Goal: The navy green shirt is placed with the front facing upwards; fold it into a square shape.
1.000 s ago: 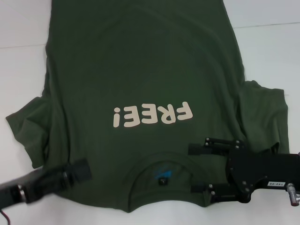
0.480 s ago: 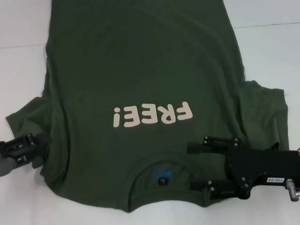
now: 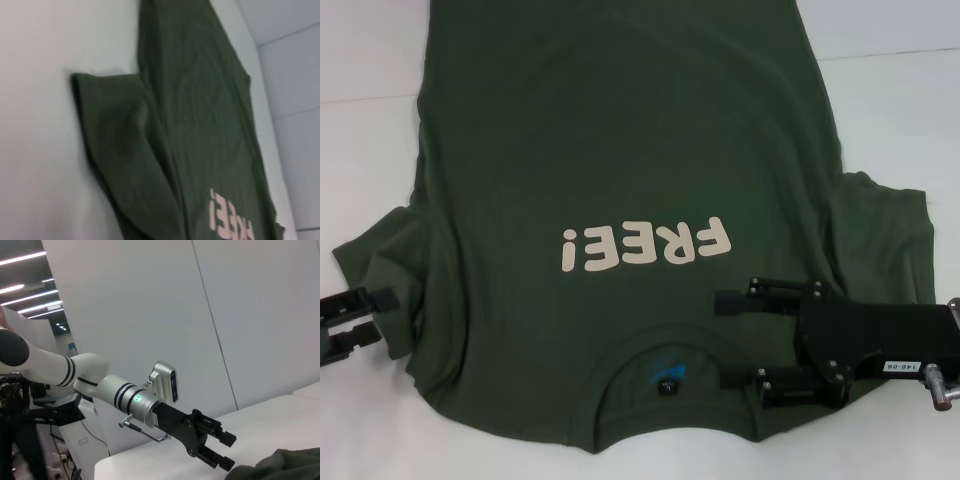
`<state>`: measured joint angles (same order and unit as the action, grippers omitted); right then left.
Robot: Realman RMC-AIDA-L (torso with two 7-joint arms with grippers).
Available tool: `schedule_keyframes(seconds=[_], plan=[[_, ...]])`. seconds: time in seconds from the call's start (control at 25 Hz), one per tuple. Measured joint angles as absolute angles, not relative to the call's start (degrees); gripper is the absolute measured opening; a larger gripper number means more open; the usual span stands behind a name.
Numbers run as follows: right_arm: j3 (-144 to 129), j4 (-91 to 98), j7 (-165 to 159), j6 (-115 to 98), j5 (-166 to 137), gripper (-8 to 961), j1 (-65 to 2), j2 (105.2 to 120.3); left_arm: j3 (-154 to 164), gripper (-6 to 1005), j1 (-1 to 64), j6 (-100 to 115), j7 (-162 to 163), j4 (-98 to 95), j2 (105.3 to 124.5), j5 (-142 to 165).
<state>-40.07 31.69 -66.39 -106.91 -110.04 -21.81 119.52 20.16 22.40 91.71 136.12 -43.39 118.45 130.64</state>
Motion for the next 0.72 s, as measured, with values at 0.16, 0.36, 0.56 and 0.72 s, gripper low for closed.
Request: schedule_keyframes(seconds=[0.16,0.36,0.56,0.72], plan=[[-40.07,31.73,-66.49,-106.79,-110.04,819,-21.94,119.52,20.53,702,23.28,89.83,138.56,-43.39,118.19,133.25],[-40.08,31.73,-66.51,-106.4,-110.04,819,-22.05,119.52,20.66,691,23.82,88.6,140.61,-43.1,118.11,135.88],[-40.07,31.73,-66.53,-106.13,-110.04,819,-22.12,119.52,21.51,673,24.01,87.77,140.84,-42.83,118.18,136.31],[-40.07,31.73,-66.53,-105.96,-110.04,819,-22.21,119.52,21.84,632,24.8,86.88,140.72,-41.46,118.28,136.37]])
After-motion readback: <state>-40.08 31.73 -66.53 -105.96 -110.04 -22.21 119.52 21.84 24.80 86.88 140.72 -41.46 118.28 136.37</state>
